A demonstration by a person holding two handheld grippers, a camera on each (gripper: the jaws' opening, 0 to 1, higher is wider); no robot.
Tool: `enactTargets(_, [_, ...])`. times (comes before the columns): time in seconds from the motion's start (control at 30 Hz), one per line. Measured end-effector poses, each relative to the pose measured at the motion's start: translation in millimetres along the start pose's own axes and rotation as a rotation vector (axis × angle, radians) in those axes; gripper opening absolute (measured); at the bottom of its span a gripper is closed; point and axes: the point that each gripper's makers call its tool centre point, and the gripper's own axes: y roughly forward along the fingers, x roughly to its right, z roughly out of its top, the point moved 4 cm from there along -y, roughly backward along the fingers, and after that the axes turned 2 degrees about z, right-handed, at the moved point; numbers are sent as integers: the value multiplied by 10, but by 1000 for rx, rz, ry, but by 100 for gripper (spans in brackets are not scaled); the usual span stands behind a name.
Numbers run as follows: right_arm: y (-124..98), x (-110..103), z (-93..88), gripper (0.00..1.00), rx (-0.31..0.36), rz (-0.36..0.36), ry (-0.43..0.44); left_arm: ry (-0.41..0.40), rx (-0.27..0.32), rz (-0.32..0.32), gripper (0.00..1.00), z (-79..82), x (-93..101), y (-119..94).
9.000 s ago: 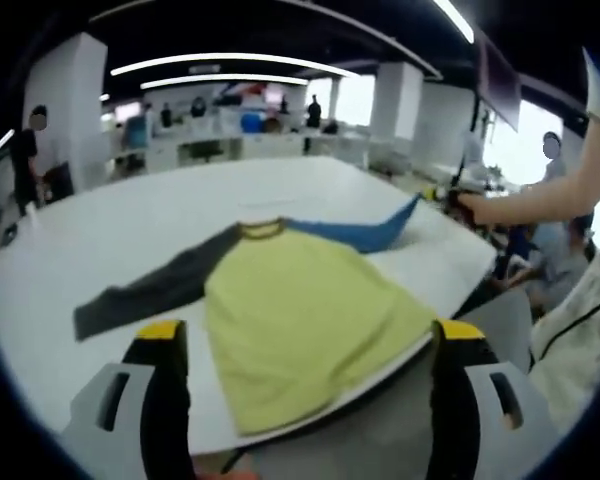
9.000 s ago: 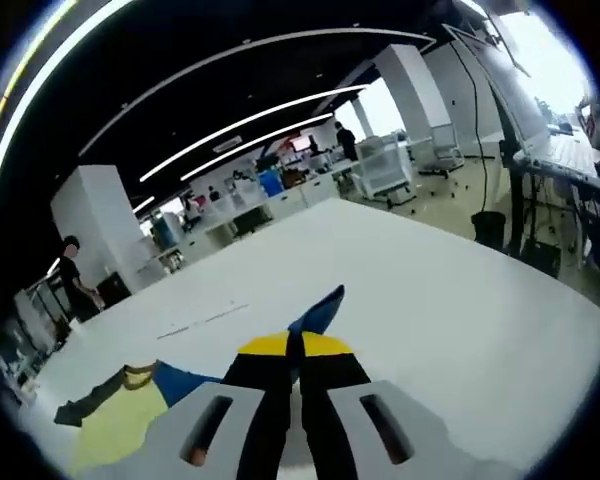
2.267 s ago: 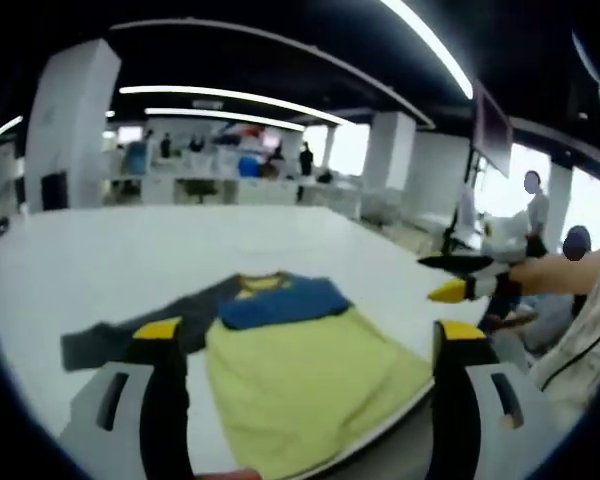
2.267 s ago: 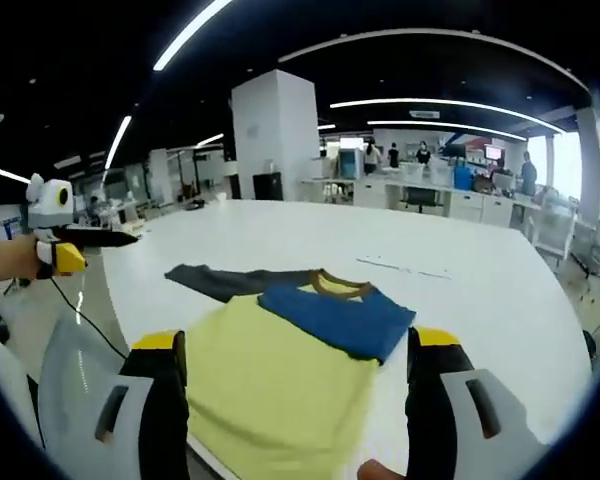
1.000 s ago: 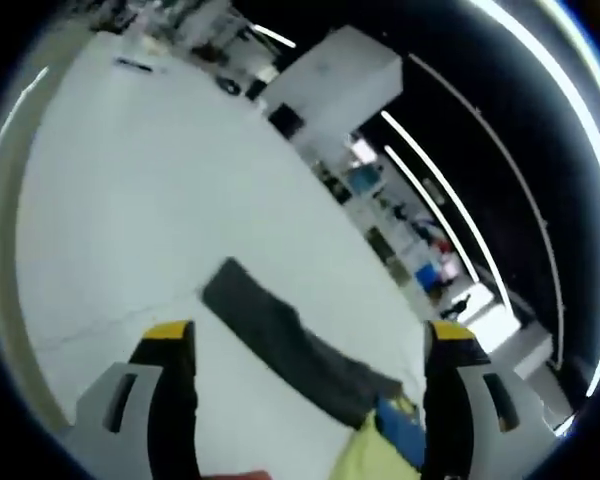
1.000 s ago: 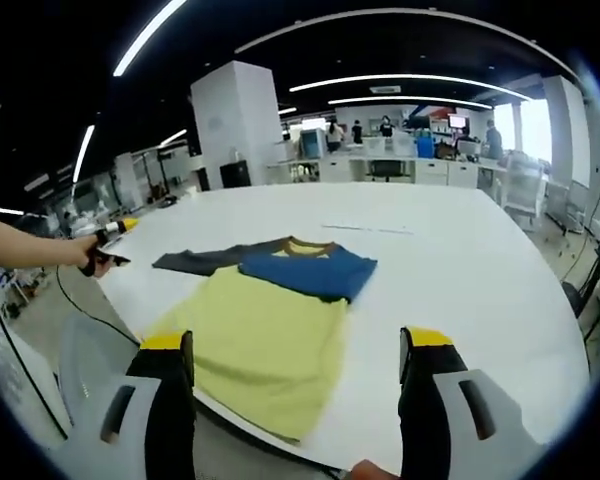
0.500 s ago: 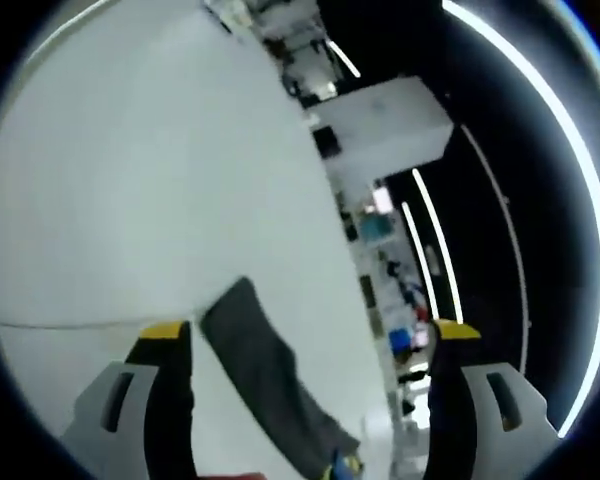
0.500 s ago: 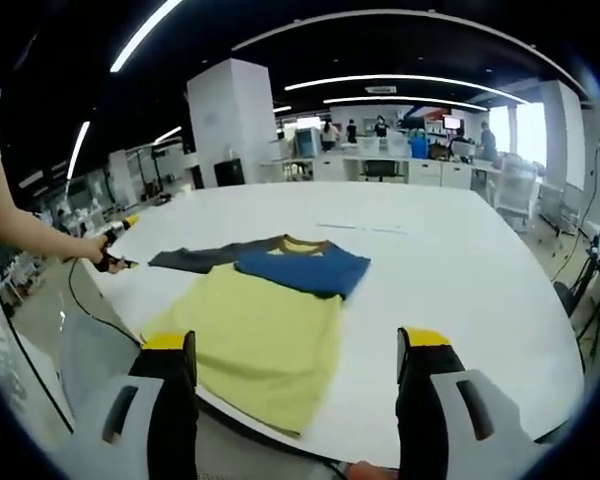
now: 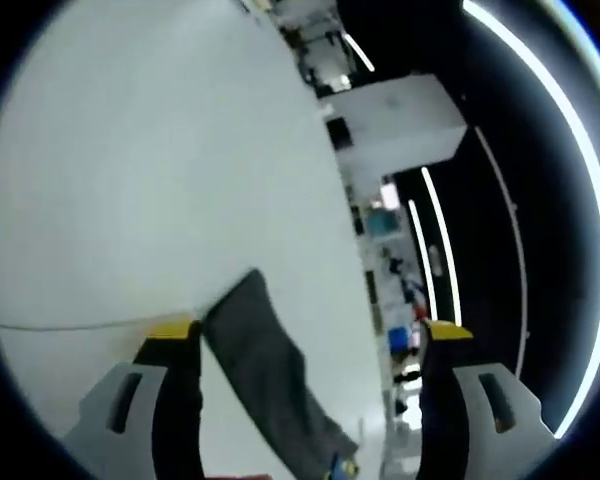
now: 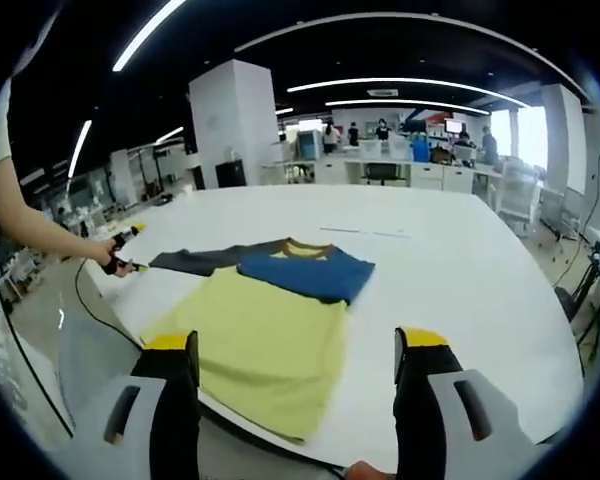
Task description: Fold the garment on the visible template until the final outline fits inside the template.
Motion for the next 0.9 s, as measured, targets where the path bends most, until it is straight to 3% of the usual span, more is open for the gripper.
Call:
enactTargets(0.17, [-21, 26, -18, 78, -11, -10, -4, 19, -17, 35, 70, -35, -20, 144])
enactTargets(0.27, [-25, 39, -11, 77, -11, -14, -6, 48, -10, 110, 55, -16, -124, 219])
enactTargets(0.37, [-23, 38, 11, 76, -7, -13, -16, 99, -25, 211, 33, -27, -288, 262])
enactTargets(0.4, [-22, 37, 14, 75, -6, -13, -17, 121, -22, 248, 19, -39, -354, 257])
enactTargets(0.43, [-21, 37, 19, 75, -6, -13, -18, 121, -22, 254, 5, -43, -369, 261])
enactTargets(0.47, [-21, 38, 27, 74, -2, -15, -18, 107, -18, 265, 0, -69, -405, 252])
enactTargets(0.5, [-21, 40, 30, 74, 1, -17, -15, 68, 12, 294, 0, -71, -445, 247])
enactTargets(0.57, [-21, 44, 36, 74, 6, -21, -7, 79, -8, 260, 0, -106, -448, 267])
enactTargets(0.7, [-19, 59, 36, 73, 12, -24, -2, 166, 5, 278, 0, -58, -450, 258])
enactTargets(0.77, [-12, 64, 39, 73, 16, -24, 2, 218, 14, 286, 0, -42, -355, 153])
enactTargets(0.9, [15, 61, 51, 73, 27, -14, 10, 240, -9, 249, 0, -66, -309, 140])
